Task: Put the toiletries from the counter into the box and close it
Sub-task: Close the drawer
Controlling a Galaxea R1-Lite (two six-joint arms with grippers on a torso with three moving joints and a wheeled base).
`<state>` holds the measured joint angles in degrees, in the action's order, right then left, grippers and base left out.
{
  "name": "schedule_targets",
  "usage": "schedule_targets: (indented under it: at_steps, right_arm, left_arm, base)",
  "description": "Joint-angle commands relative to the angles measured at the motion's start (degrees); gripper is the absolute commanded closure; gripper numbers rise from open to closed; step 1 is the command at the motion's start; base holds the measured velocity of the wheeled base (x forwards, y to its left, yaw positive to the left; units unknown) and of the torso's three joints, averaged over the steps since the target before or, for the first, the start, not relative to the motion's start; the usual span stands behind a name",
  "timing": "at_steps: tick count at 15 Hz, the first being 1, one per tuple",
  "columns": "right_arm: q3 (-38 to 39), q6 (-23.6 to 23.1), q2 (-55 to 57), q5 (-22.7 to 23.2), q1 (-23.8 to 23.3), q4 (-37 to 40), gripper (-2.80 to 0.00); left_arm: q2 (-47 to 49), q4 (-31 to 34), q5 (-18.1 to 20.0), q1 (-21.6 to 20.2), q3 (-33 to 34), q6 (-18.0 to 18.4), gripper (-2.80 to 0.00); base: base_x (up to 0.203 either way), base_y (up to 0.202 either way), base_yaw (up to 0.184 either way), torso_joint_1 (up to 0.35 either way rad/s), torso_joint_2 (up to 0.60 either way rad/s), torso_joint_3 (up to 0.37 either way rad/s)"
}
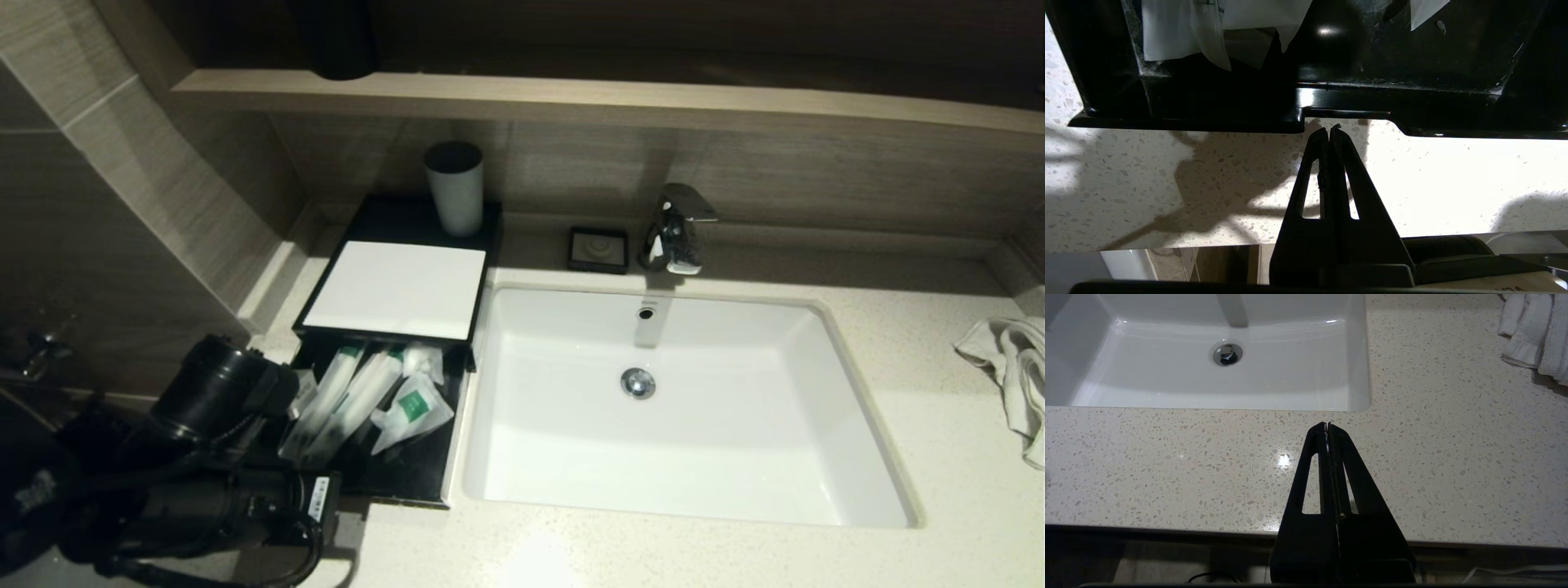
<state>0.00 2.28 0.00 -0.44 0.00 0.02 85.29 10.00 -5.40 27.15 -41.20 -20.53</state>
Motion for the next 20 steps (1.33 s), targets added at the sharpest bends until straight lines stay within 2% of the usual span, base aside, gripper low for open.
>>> schedule_targets:
  at_steps: [1, 20]
  right_arm:
    - [0.0, 0.01, 0.09, 0.0, 0.0, 0.03, 0.0]
    - [0.0, 0.01, 0.09, 0.0, 0.0, -0.02, 0.0]
  left_arm:
    - [0.52, -0.17, -0.05, 0.01, -0.02, -0.13, 0.0]
    - [3.84, -4.2, -0.05, 0.01, -0.37, -0.04, 0.0]
  base:
    - [0.0, 0.0, 0.0, 0.0, 0.0, 0.0]
    - [0.0, 0.0, 0.0, 0.0, 0.0, 0.0]
